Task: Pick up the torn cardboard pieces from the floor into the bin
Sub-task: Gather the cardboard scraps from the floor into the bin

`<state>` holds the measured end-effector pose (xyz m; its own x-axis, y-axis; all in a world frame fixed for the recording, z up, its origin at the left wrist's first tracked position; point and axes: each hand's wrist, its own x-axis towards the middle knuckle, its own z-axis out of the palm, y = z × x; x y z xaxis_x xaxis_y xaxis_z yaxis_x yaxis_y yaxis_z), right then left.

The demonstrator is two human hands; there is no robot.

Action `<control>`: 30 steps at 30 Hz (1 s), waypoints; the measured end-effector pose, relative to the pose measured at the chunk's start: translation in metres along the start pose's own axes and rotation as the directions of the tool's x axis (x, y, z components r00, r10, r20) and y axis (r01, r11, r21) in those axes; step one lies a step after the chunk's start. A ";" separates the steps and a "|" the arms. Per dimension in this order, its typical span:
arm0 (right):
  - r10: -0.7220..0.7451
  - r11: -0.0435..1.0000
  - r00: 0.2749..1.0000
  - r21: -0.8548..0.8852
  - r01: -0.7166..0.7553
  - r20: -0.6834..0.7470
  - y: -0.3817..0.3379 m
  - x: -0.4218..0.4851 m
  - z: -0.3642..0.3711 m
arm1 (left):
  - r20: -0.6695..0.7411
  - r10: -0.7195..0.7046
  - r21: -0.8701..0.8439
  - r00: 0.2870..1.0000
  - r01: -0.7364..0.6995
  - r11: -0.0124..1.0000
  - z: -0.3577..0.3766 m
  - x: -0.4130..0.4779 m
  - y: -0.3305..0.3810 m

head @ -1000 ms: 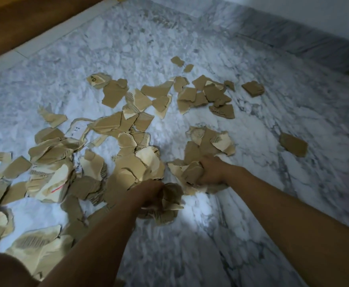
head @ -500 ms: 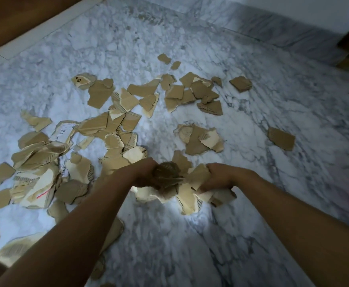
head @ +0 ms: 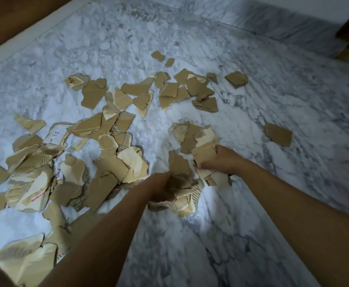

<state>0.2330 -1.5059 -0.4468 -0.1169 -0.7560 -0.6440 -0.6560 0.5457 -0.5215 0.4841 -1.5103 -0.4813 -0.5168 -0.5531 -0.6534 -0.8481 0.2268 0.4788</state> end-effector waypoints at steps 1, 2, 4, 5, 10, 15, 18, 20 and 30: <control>0.008 1.000 1.000 0.009 -0.008 0.007 0.001 -0.001 -0.001 | 0.024 0.010 -0.085 1.000 -0.008 0.996 -0.002 -0.005 -0.004; 0.011 1.000 1.000 0.015 -0.011 0.011 0.002 -0.002 -0.002 | 0.036 0.016 -0.164 0.999 -0.010 0.986 -0.006 -0.011 -0.008; 0.025 0.998 0.999 0.061 -0.027 0.028 0.000 -0.004 -0.005 | 0.025 0.030 -0.272 0.999 -0.022 0.962 -0.013 -0.022 -0.020; 0.030 0.995 0.999 0.091 -0.033 0.034 -0.003 -0.006 -0.006 | 0.005 0.032 -0.295 0.999 -0.029 0.955 -0.019 -0.028 -0.026; 0.029 0.990 0.998 0.138 -0.036 0.052 -0.032 -0.003 0.016 | -0.145 -0.073 -0.406 0.987 0.008 0.914 -0.060 -0.063 -0.056; 0.018 0.998 1.000 -0.053 -0.018 -0.009 -0.064 0.008 0.071 | -0.305 -0.206 -0.433 0.930 0.057 0.900 -0.075 -0.080 -0.078; 0.020 0.989 0.991 -0.144 -0.038 -0.130 -0.071 0.013 0.104 | -0.344 -0.218 -0.446 0.913 0.046 0.894 -0.071 -0.082 -0.083; 0.041 0.993 0.982 -0.099 -0.060 -0.182 -0.070 0.017 0.114 | -0.331 -0.191 -0.419 0.924 0.037 0.907 -0.069 -0.082 -0.087; -0.240 0.938 0.906 -0.325 0.123 -0.349 -0.052 -0.013 0.132 | -0.343 -0.231 -0.551 0.911 0.004 0.835 -0.075 -0.066 -0.087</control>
<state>0.3674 -1.4771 -0.4855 -0.2086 -0.9418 -0.2635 -0.8716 0.3012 -0.3867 0.6010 -1.5543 -0.4361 -0.2353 -0.8306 -0.5047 -0.6456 -0.2546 0.7200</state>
